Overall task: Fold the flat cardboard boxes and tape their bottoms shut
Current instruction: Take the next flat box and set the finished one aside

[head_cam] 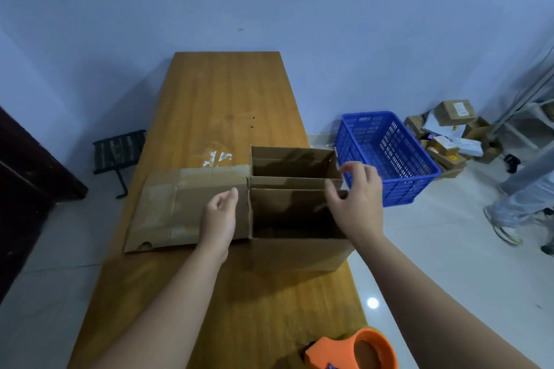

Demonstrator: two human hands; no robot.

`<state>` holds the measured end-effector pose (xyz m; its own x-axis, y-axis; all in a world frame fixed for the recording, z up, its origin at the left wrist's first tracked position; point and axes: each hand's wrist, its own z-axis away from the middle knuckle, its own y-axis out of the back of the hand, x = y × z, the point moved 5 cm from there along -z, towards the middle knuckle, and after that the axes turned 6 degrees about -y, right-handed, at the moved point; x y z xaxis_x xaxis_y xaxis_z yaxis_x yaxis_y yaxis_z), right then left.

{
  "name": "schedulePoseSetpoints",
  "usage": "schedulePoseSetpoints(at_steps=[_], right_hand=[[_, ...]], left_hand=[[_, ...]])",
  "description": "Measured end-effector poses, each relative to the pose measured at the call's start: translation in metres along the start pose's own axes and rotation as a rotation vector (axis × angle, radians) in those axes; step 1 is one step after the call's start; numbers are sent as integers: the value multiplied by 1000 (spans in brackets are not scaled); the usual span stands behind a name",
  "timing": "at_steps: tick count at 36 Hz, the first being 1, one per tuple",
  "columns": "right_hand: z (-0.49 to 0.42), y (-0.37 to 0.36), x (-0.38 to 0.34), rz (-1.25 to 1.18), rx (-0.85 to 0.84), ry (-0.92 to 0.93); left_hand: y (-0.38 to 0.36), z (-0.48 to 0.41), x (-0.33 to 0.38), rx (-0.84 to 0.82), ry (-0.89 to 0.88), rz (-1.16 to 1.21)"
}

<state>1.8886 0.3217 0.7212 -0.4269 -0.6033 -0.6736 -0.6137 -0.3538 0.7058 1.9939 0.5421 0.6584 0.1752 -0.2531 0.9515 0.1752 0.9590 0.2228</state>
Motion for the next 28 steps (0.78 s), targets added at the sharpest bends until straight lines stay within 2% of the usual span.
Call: schedulePoseSetpoints(at_steps=[3,6,9,11,15,19,22,25,28], right_hand=[[24,-23,-51,36,-142,300],[50,-55,-94,60,-203,616],[71,-88,-124,-6,-301,672],[79,-109,-139,-94,-405,583],[80,-160,-151,-238,-648,188],[69,-210,-138,-309,-651,-176],[60,-232,-120,-261,-606,-328],[52,-250,-103,-171,-622,-437],[50,-269,-91,-8,-653,-493]], left_hand=[[13,1,9,143,-126,35],[32,2,20,311,-268,4],[51,-6,21,360,-316,-50],[68,-17,17,370,-303,-81],[105,-43,1,462,-256,-247],[134,-63,-20,485,-269,-439],[149,-77,-40,419,-259,-596],[163,-98,-73,313,-53,-676],[172,-112,-112,175,211,-574]])
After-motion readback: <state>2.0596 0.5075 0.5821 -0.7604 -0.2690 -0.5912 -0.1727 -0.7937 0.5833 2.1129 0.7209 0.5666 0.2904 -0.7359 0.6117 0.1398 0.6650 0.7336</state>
